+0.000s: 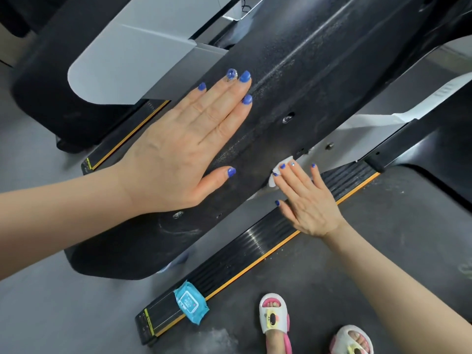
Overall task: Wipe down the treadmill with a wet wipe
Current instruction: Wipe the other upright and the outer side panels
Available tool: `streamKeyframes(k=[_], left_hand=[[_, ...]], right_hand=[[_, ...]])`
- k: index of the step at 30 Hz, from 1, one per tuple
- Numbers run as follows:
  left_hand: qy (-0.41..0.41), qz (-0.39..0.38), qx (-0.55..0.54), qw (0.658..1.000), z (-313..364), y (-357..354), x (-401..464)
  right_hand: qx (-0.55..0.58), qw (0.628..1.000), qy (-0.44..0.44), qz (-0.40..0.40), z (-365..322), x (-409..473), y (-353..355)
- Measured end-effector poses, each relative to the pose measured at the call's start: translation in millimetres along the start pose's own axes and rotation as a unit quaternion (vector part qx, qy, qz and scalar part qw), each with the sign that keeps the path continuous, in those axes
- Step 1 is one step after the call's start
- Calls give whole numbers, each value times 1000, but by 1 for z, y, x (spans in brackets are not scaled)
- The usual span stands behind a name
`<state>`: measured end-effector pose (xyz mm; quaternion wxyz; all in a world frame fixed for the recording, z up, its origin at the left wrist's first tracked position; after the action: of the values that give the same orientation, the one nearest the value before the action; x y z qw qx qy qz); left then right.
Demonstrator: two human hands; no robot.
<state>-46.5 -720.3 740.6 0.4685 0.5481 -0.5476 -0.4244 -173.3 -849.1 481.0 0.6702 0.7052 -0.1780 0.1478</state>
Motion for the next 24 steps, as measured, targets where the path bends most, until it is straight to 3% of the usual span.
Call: streamKeyframes(k=[6, 12, 17, 20, 24], left_hand=[[-7, 3, 0, 1000, -1, 0, -1], [-7, 11, -5, 1000, 0, 0, -1], [-8, 11, -14, 1000, -1, 1, -2], [-9, 13, -14, 1000, 0, 2, -2], [-11, 24, -13, 1000, -1, 2, -2]], right_hand=[[52, 993, 22, 103, -16, 44, 38], [32, 997, 18, 72, -5, 26, 34], [78, 987, 5, 143, -11, 72, 77], [64, 987, 16, 146, 1, 76, 87], [63, 987, -53, 138, 32, 78, 97]])
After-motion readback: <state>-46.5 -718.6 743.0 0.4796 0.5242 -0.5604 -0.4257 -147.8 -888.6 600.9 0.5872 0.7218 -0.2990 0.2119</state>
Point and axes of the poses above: each hand's wrist, its own x-axis towards the middle knuckle, its own y-axis out of the back of the hand, z = x × y, the point moved 3 cm from there along x, towards the middle knuckle, and after that the axes turned 4 degrees about -x, right-handed, at the moved point
